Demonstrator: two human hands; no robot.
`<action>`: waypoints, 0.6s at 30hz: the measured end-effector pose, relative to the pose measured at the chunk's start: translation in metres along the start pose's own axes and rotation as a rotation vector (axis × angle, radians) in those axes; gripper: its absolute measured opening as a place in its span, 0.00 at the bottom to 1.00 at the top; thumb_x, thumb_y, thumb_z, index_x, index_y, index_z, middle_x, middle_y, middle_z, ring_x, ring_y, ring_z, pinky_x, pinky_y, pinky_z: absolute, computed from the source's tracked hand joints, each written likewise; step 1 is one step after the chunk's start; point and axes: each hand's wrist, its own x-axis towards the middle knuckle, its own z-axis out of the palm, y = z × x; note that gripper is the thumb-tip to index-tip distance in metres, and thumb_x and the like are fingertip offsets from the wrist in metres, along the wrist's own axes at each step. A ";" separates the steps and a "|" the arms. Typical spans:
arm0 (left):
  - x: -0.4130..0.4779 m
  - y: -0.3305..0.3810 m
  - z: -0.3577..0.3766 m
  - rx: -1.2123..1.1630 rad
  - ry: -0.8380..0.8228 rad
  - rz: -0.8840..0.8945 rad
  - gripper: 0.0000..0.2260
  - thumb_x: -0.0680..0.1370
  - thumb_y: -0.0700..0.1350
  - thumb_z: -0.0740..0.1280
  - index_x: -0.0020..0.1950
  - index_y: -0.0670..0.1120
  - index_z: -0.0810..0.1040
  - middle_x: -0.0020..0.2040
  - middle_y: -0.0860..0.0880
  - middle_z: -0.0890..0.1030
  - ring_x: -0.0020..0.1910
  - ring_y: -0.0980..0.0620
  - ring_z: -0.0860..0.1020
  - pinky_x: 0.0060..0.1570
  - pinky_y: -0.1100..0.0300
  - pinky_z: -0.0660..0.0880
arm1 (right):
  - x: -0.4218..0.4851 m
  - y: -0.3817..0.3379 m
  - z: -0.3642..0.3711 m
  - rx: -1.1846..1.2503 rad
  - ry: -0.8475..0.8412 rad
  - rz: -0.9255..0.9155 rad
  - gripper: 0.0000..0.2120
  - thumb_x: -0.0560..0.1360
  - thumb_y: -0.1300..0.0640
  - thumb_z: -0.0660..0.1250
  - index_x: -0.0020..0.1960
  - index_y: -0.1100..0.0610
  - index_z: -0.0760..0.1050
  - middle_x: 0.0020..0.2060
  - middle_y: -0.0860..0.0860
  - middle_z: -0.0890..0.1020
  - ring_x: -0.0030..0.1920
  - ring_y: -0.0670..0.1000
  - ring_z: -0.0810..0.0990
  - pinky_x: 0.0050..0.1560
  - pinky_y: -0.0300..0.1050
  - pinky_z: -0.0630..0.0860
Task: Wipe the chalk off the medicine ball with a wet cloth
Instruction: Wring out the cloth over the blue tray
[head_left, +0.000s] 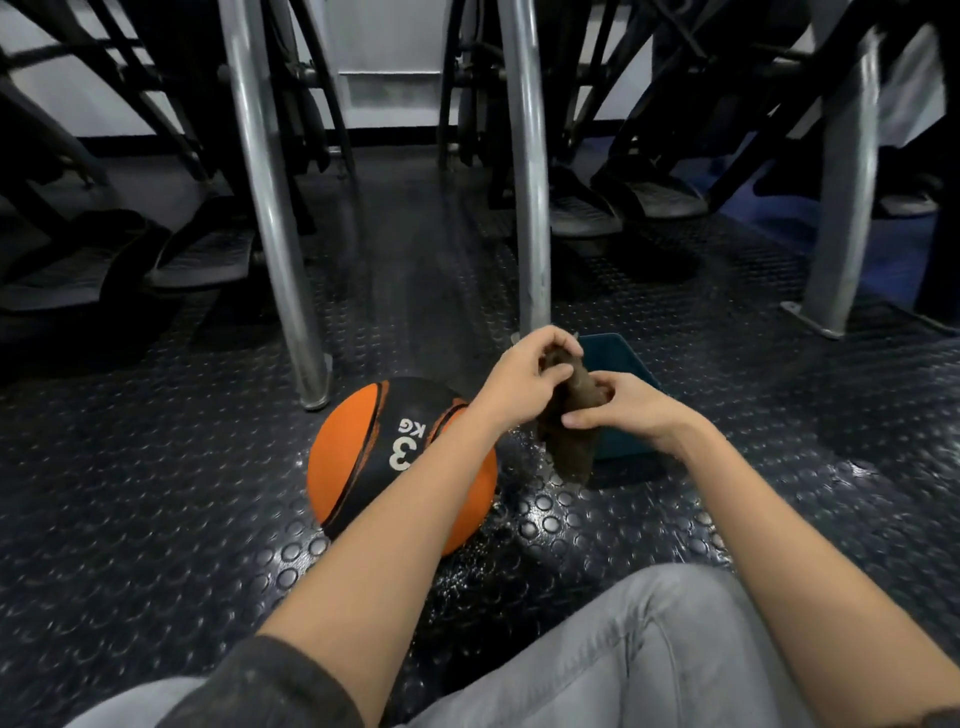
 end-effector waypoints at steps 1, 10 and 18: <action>0.007 0.000 0.003 0.013 0.010 0.023 0.13 0.77 0.33 0.64 0.46 0.53 0.72 0.45 0.60 0.74 0.45 0.64 0.73 0.51 0.65 0.68 | 0.000 0.003 -0.006 0.080 -0.005 0.000 0.17 0.68 0.65 0.74 0.55 0.60 0.75 0.45 0.54 0.80 0.42 0.45 0.79 0.38 0.32 0.73; 0.065 -0.022 0.047 0.083 0.128 -0.030 0.10 0.78 0.32 0.62 0.53 0.40 0.81 0.51 0.45 0.72 0.52 0.54 0.72 0.55 0.69 0.66 | 0.033 0.015 -0.055 0.016 0.551 -0.079 0.26 0.65 0.59 0.78 0.58 0.55 0.70 0.49 0.53 0.76 0.48 0.50 0.76 0.40 0.38 0.74; 0.103 -0.060 0.084 0.029 0.090 -0.186 0.21 0.77 0.32 0.63 0.71 0.40 0.68 0.71 0.45 0.64 0.70 0.51 0.63 0.62 0.74 0.55 | 0.089 0.037 -0.088 -0.091 0.623 -0.153 0.10 0.72 0.66 0.70 0.48 0.56 0.72 0.44 0.49 0.75 0.48 0.48 0.73 0.38 0.31 0.68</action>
